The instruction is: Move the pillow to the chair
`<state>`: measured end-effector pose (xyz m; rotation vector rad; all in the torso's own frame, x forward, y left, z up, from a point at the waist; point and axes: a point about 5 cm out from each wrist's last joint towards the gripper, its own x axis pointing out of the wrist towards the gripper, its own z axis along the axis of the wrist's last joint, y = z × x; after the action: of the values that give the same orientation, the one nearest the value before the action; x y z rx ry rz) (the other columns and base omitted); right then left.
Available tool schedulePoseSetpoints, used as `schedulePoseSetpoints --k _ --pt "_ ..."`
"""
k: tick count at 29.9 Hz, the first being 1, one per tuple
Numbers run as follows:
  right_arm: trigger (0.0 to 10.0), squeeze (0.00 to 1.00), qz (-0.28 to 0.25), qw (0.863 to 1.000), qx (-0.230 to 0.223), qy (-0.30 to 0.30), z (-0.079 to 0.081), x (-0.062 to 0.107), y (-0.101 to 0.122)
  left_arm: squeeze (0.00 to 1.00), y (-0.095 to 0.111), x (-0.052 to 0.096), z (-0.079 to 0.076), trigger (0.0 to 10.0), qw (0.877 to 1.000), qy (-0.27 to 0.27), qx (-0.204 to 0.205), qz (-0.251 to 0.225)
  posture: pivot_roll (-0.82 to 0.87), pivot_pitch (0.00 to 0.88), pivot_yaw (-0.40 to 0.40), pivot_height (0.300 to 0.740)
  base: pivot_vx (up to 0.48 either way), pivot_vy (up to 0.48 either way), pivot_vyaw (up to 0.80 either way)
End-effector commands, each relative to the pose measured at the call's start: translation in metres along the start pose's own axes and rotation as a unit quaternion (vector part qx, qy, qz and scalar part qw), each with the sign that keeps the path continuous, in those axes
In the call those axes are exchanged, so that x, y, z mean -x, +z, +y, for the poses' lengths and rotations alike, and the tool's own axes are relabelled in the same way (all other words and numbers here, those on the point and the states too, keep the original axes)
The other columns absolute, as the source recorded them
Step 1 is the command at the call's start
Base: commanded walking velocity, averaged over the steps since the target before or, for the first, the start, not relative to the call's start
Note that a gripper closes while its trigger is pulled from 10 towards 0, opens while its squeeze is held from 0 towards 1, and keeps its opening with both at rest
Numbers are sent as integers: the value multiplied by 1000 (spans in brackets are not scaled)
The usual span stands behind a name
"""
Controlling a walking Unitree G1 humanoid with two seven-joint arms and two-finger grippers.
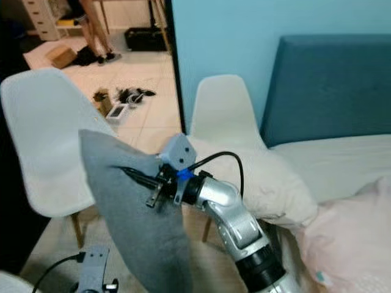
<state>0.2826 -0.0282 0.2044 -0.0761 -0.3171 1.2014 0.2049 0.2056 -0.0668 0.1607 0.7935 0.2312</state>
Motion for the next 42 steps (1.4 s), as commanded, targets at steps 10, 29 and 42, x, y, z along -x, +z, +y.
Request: schedulePoseSetpoints --k 10,29,42 --pt "0 0 -38 999 32 -8 -5 -8 21 0 46 -6 -8 10000 994 -31 -29 -97 -196 86 13 740 0 0 769" --pt "10000 0 -41 998 34 -26 -9 -9 23 0 86 -8 -13 10000 986 -39 20 -159 -194 85 18 740 246 0 162" --pt "10000 0 -39 997 37 -57 -14 -9 22 0 89 -7 -13 10000 985 -42 24 -166 -194 78 22 740 287 0 554"
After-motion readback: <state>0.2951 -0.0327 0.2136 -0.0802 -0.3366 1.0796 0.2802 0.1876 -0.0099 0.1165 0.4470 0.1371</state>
